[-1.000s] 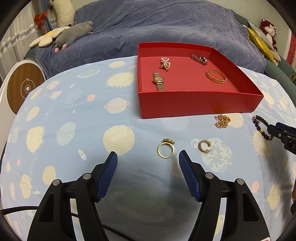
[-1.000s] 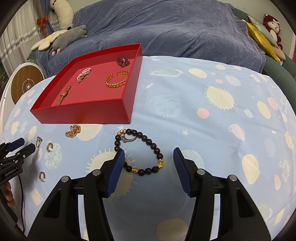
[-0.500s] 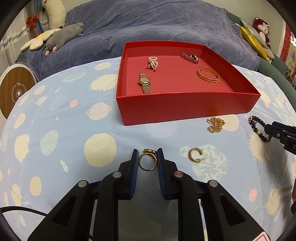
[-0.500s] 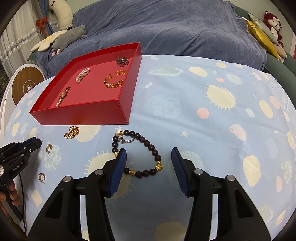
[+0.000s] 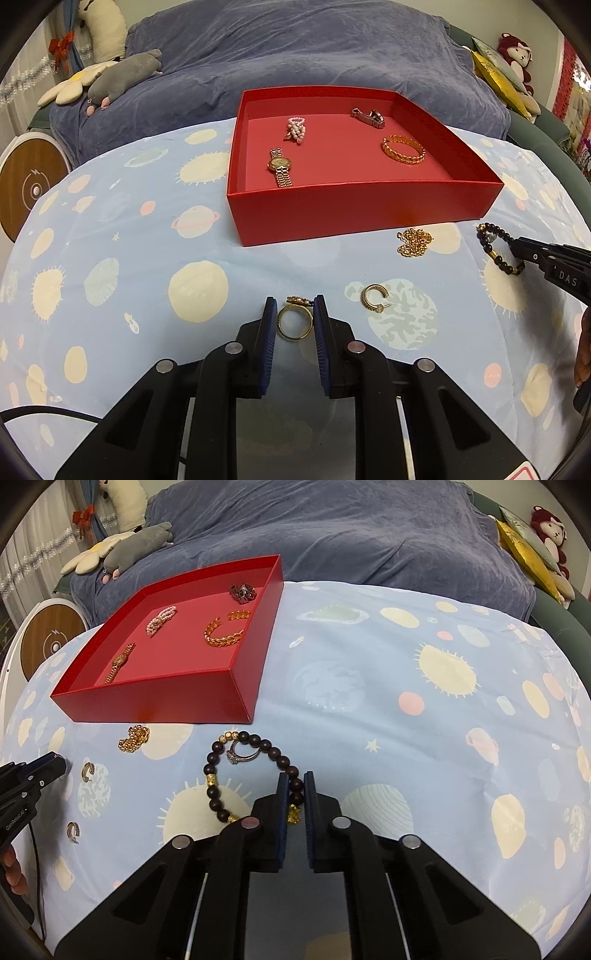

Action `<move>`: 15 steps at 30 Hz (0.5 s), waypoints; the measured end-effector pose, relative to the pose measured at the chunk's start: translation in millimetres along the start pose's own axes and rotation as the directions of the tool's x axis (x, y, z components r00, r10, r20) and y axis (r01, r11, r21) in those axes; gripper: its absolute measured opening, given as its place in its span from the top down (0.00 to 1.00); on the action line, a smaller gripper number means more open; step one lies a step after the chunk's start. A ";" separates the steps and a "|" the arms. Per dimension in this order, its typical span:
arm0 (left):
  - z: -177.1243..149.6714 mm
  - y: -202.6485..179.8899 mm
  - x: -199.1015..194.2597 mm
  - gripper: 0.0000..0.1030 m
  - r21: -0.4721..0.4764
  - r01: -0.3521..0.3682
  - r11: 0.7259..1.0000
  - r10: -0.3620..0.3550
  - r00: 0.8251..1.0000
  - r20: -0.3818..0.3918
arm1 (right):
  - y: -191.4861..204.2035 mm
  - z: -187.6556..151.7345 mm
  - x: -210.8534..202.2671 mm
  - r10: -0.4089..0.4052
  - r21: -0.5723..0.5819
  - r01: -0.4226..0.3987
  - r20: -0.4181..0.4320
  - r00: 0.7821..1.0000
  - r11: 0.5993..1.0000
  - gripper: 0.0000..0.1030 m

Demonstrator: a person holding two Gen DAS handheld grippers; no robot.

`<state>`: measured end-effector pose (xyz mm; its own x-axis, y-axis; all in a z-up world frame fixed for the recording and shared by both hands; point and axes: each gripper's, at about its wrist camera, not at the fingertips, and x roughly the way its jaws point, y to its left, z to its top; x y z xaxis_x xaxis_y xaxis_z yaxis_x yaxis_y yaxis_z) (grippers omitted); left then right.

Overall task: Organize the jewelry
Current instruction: 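Lower gold ring with left tool while right tool lowers bracelet into red box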

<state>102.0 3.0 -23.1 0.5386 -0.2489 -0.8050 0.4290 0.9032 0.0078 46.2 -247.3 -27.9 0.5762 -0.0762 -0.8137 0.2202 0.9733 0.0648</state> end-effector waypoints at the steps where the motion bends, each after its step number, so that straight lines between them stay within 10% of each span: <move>1: 0.3 -0.3 -0.7 0.83 0.001 -0.002 1.000 0.002 1.000 0.001 | 0.6 -0.2 -1.0 0.002 0.000 -0.002 0.000 1.000 1.000 0.93; 15: 2.4 2.1 -27.6 0.83 -0.001 -0.061 0.998 0.061 0.997 0.050 | 36.4 6.8 -101.1 0.126 -0.089 -0.110 0.200 0.972 0.990 0.93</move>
<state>89.7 11.0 0.5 0.5991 -0.2105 -0.7725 0.3951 0.9169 0.0565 1.3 -205.7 60.6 0.7453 0.0048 -0.6667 0.0851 0.9911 0.1023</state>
